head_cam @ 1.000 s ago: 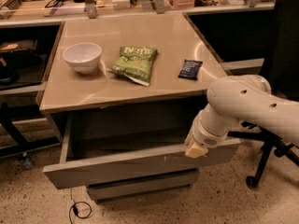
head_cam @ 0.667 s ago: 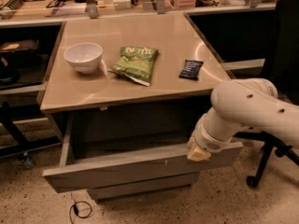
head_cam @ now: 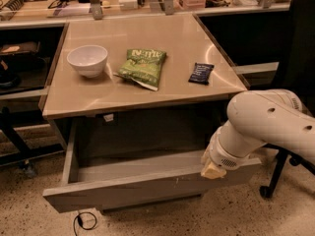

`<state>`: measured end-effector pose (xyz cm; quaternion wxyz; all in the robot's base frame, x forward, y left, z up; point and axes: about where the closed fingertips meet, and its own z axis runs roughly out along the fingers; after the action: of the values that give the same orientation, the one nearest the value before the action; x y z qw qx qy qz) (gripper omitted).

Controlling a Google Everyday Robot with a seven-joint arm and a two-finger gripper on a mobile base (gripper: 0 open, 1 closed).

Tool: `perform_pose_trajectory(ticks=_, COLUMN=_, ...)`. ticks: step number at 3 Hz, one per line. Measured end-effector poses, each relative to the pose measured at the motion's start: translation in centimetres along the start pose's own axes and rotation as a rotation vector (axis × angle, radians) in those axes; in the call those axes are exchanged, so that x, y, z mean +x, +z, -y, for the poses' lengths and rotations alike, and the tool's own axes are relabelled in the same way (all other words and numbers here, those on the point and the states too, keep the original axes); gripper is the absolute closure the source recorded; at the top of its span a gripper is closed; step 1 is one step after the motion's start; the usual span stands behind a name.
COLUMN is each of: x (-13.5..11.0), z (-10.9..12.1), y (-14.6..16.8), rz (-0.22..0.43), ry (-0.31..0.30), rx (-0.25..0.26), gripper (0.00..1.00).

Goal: Open top drawer

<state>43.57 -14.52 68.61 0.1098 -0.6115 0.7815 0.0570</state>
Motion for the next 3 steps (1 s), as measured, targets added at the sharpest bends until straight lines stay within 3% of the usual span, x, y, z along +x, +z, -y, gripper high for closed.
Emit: perform_pose_trajectory(ticks=3, x=1.01, z=-2.26, y=-0.41, rz=-0.019, ry=0.03, rx=-0.026, gripper=1.0)
